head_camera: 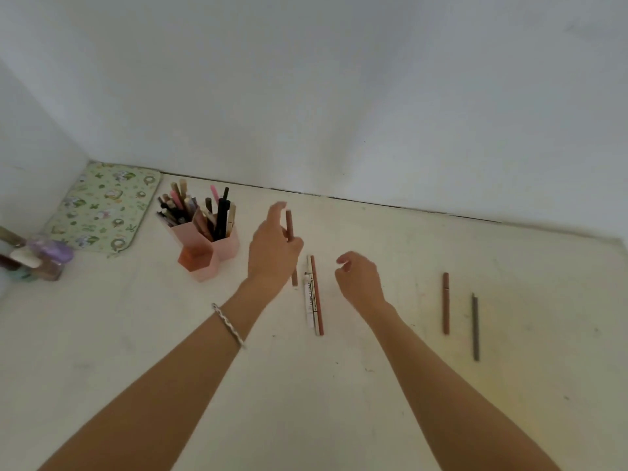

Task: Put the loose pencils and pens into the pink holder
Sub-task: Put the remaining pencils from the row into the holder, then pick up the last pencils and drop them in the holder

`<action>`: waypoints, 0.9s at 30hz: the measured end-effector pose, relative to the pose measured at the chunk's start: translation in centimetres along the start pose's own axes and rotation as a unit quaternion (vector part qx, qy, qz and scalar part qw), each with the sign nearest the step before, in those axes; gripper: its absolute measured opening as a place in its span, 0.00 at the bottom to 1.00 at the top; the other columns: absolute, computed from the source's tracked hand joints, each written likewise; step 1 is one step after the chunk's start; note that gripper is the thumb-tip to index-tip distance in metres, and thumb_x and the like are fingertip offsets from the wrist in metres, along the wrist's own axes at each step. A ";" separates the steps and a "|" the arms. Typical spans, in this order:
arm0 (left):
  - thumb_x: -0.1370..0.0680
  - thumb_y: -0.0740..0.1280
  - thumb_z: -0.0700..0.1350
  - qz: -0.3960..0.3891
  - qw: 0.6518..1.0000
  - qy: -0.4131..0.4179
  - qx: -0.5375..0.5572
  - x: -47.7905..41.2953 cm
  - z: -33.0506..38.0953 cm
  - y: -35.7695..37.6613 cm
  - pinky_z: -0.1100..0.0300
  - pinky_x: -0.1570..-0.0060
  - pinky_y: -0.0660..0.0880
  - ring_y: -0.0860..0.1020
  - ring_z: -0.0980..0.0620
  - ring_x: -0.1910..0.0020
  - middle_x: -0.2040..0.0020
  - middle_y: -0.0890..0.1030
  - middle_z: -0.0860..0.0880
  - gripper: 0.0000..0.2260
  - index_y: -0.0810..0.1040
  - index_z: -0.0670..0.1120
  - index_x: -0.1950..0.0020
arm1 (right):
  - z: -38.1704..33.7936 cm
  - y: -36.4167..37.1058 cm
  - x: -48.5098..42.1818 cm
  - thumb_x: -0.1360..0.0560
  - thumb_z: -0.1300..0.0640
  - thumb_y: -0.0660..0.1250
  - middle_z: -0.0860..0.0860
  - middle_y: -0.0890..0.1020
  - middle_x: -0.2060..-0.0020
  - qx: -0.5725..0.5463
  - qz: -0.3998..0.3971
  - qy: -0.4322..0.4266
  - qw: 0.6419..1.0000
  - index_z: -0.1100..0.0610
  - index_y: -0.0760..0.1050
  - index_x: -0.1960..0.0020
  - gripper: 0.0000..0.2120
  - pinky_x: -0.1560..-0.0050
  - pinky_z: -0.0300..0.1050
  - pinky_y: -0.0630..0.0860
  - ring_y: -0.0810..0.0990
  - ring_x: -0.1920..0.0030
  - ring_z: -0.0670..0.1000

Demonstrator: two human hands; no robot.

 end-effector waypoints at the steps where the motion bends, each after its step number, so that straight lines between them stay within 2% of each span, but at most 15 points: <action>1: 0.25 0.68 0.38 0.020 0.999 0.020 0.022 -0.4 0.8 -0.9 0.55 0.56 0.80 0.80 0.49 0.57 0.54 0.79 0.48 0.27 0.66 0.52 0.28 | 0.0 0.7 0.2 0.25 0.63 0.62 0.52 0.82 0.53 0.022 -0.035 0.014 0.999 0.58 0.80 0.45 0.12 0.53 0.42 0.74 0.80 0.54 0.52; 4: 0.25 0.68 0.37 0.052 0.994 0.055 0.083 -1.0 2.6 -2.9 0.60 0.57 0.79 0.81 0.52 0.57 0.56 0.78 0.51 0.26 0.69 0.53 0.29 | -0.8 2.9 0.9 0.25 0.60 0.62 0.57 0.82 0.50 0.060 -0.084 0.031 0.994 0.63 0.78 0.47 0.10 0.51 0.48 0.75 0.80 0.50 0.57; 7: 0.25 0.68 0.37 0.064 0.992 0.072 0.086 -0.8 3.0 -3.7 0.62 0.56 0.78 0.80 0.57 0.57 0.57 0.77 0.55 0.25 0.70 0.53 0.30 | -1.9 4.2 1.1 0.22 0.58 0.61 0.57 0.80 0.49 0.096 -0.082 0.036 0.991 0.62 0.75 0.48 0.09 0.58 0.44 0.70 0.79 0.51 0.56; 11: 0.24 0.67 0.37 0.064 0.992 0.066 0.087 -0.6 2.7 -3.9 0.62 0.53 0.78 0.80 0.57 0.55 0.56 0.78 0.54 0.25 0.70 0.54 0.30 | -2.9 4.7 1.1 0.21 0.59 0.59 0.58 0.78 0.46 0.103 -0.075 0.042 0.991 0.63 0.72 0.44 0.09 0.55 0.45 0.68 0.78 0.46 0.59; 14: 0.24 0.67 0.37 0.059 0.991 0.065 0.098 -0.5 2.6 -3.8 0.62 0.53 0.79 0.80 0.58 0.56 0.56 0.78 0.53 0.24 0.70 0.54 0.30 | -3.4 4.5 1.4 0.21 0.61 0.59 0.57 0.78 0.51 0.055 -0.067 0.033 0.996 0.62 0.67 0.42 0.09 0.58 0.48 0.71 0.78 0.53 0.59; 16: 0.24 0.68 0.37 0.067 0.990 0.081 0.095 -0.5 2.5 -4.2 0.66 0.57 0.77 0.79 0.60 0.57 0.57 0.78 0.56 0.24 0.70 0.54 0.31 | -3.7 3.8 1.4 0.24 0.64 0.59 0.55 0.78 0.55 0.021 -0.039 0.021 0.999 0.60 0.65 0.39 0.14 0.60 0.48 0.72 0.77 0.58 0.56; 19: 0.25 0.68 0.39 0.126 0.983 0.109 0.078 -1.2 2.0 -6.3 0.72 0.62 0.74 0.79 0.63 0.60 0.59 0.77 0.58 0.22 0.71 0.56 0.34 | -4.7 1.7 0.7 0.26 0.64 0.61 0.51 0.78 0.58 -0.077 0.071 -0.040 0.994 0.53 0.63 0.33 0.23 0.64 0.44 0.71 0.77 0.63 0.49; 20: 0.25 0.68 0.39 0.147 0.980 0.110 0.075 -1.7 1.5 -7.3 0.71 0.61 0.75 0.80 0.62 0.60 0.59 0.77 0.58 0.21 0.70 0.56 0.35 | -5.3 0.9 0.5 0.26 0.63 0.61 0.48 0.77 0.60 -0.123 0.111 -0.071 0.984 0.49 0.62 0.32 0.25 0.64 0.40 0.72 0.77 0.64 0.45; 22: 0.24 0.67 0.40 0.176 0.978 0.108 0.040 -2.5 0.6 -9.1 0.65 0.59 0.77 0.80 0.60 0.60 0.57 0.79 0.57 0.20 0.69 0.58 0.37 | -6.8 -0.3 0.3 0.24 0.63 0.62 0.45 0.75 0.60 -0.210 0.169 -0.137 0.953 0.45 0.62 0.30 0.26 0.62 0.34 0.74 0.76 0.63 0.44; 24: 0.23 0.67 0.42 0.195 0.974 0.105 -0.040 -2.9 -0.6 -10.3 0.69 0.62 0.74 0.79 0.62 0.61 0.55 0.79 0.55 0.19 0.68 0.58 0.37 | -8.3 -0.8 0.5 0.23 0.63 0.62 0.46 0.77 0.58 -0.261 0.199 -0.186 0.926 0.45 0.64 0.29 0.26 0.56 0.34 0.75 0.77 0.60 0.45; 25: 0.22 0.66 0.42 0.202 0.970 0.109 -0.081 -3.1 -1.1 -10.6 0.68 0.62 0.75 0.79 0.59 0.61 0.55 0.80 0.54 0.17 0.67 0.57 0.37 | -8.9 -0.8 0.6 0.23 0.63 0.62 0.45 0.77 0.58 -0.273 0.206 -0.197 0.919 0.45 0.65 0.30 0.25 0.55 0.34 0.76 0.78 0.59 0.46; 27: 0.22 0.66 0.42 0.212 0.958 0.123 -0.149 -3.5 -2.2 -11.0 0.55 0.56 0.77 0.80 0.49 0.60 0.56 0.81 0.51 0.15 0.68 0.52 0.38 | -9.9 -0.4 0.9 0.23 0.64 0.62 0.44 0.78 0.58 -0.288 0.205 -0.205 0.913 0.44 0.64 0.30 0.25 0.54 0.35 0.77 0.78 0.59 0.45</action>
Point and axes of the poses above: each hand's wrist, its own x-axis away from the middle knuckle, its own y-axis out of the palm, z = x × y, the point moved 1 cm from there along -x, towards the middle knuckle
